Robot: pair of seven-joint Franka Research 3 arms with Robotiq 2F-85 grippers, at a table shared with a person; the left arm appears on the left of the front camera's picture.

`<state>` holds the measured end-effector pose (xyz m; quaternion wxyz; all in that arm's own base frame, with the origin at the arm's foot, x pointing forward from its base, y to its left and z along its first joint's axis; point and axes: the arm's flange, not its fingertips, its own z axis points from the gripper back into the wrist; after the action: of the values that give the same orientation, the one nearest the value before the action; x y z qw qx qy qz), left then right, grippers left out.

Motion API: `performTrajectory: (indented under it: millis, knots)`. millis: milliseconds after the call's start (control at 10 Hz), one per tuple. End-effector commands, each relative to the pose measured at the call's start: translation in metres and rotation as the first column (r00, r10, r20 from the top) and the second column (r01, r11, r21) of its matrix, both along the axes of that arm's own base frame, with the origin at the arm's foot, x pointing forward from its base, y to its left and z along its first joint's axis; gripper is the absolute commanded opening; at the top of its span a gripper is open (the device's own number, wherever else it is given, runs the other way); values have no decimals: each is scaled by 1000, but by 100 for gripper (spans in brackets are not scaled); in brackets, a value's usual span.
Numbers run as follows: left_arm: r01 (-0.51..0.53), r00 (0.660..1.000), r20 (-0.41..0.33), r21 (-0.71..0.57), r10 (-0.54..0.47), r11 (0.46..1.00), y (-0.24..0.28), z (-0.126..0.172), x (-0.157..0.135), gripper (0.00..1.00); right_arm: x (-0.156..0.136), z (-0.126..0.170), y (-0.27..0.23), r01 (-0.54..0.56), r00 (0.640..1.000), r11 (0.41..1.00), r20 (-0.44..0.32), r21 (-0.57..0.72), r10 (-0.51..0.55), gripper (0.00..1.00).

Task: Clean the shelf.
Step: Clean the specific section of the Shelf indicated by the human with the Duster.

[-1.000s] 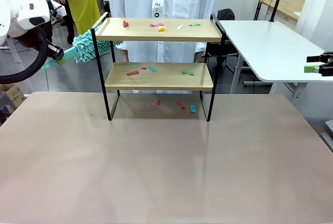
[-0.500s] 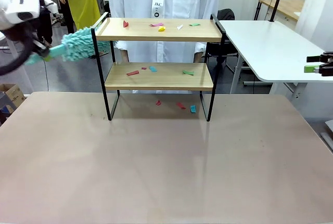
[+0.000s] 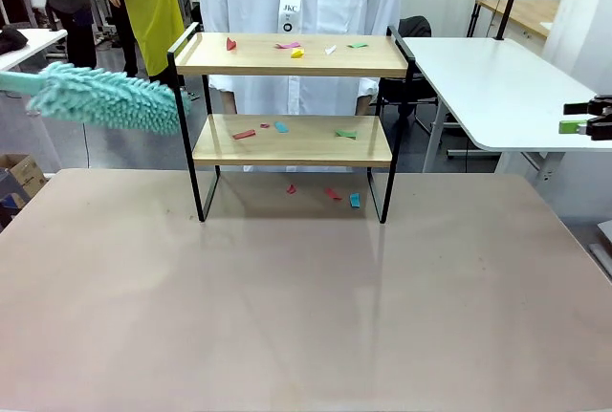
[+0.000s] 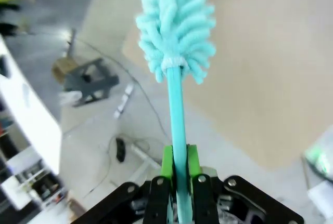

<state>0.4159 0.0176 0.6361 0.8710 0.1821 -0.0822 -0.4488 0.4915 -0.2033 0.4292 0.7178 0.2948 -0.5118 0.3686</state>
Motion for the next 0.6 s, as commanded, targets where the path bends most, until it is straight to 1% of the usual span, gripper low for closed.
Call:
performTrajectory:
  millis: [0,100,200,300,400,500]
  knots:
    - [162,983,-120,190,-141,968,10,12,-10,13,1,2,1,-1,1000,1000,4,-2,1,100]
    - [236,962,-186,197,-200,951,9,9,-20,13,1,2,1,-1,1000,1000,4,-2,1,100]
    - [344,918,-275,197,-285,918,8,3,-31,13,1,2,1,-1,1000,1000,4,-2,1,100]
    - [452,856,-349,145,-382,880,6,-6,-40,13,1,2,1,-1,1000,1000,4,-2,1,100]
    - [511,805,-402,96,-437,854,4,-14,-49,13,1,2,1,-1,1000,1000,4,-2,1,100]
    - [548,760,-420,7,-495,836,1,-19,-55,13,1,2,1,-1,1000,1000,4,-2,1,100]
